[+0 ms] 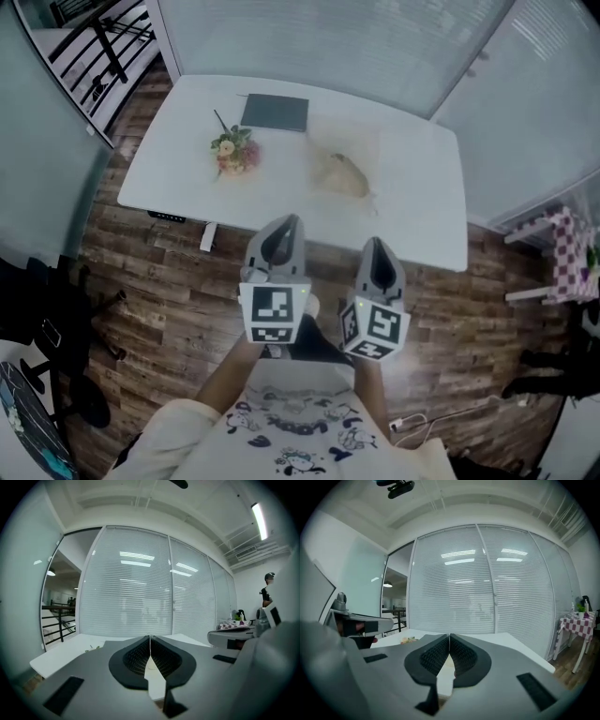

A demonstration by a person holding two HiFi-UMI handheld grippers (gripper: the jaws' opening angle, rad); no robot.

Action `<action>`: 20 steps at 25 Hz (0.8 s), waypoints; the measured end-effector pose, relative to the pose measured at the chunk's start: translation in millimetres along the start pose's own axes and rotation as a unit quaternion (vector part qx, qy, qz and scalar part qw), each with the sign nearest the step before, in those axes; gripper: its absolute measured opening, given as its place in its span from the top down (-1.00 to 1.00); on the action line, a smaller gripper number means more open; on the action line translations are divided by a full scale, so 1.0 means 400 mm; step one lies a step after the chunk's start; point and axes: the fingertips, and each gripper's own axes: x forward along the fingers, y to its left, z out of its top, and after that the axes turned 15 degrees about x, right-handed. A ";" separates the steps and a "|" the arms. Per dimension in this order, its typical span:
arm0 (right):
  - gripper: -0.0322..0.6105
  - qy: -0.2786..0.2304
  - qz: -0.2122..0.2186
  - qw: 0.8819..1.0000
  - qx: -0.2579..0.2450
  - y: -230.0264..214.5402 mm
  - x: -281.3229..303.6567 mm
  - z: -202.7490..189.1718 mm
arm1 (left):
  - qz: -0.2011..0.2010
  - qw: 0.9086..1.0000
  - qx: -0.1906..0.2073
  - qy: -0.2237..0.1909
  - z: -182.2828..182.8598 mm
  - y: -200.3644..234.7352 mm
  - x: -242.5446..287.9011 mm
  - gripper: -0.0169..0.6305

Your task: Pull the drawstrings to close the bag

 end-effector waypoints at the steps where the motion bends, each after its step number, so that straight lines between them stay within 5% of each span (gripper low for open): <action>1: 0.85 0.001 0.003 1.000 0.000 -0.016 0.031 0.012 | 0.003 1.000 -0.001 0.004 0.005 -0.001 0.033 0.82; 10: 0.85 0.008 0.032 0.999 -0.004 -0.135 0.252 0.099 | 0.037 0.999 -0.004 0.015 0.059 -0.005 0.258 0.82; 20: 0.85 0.048 0.040 0.998 -0.004 -0.232 0.377 0.068 | 0.047 0.997 0.013 0.068 0.020 -0.040 0.396 0.81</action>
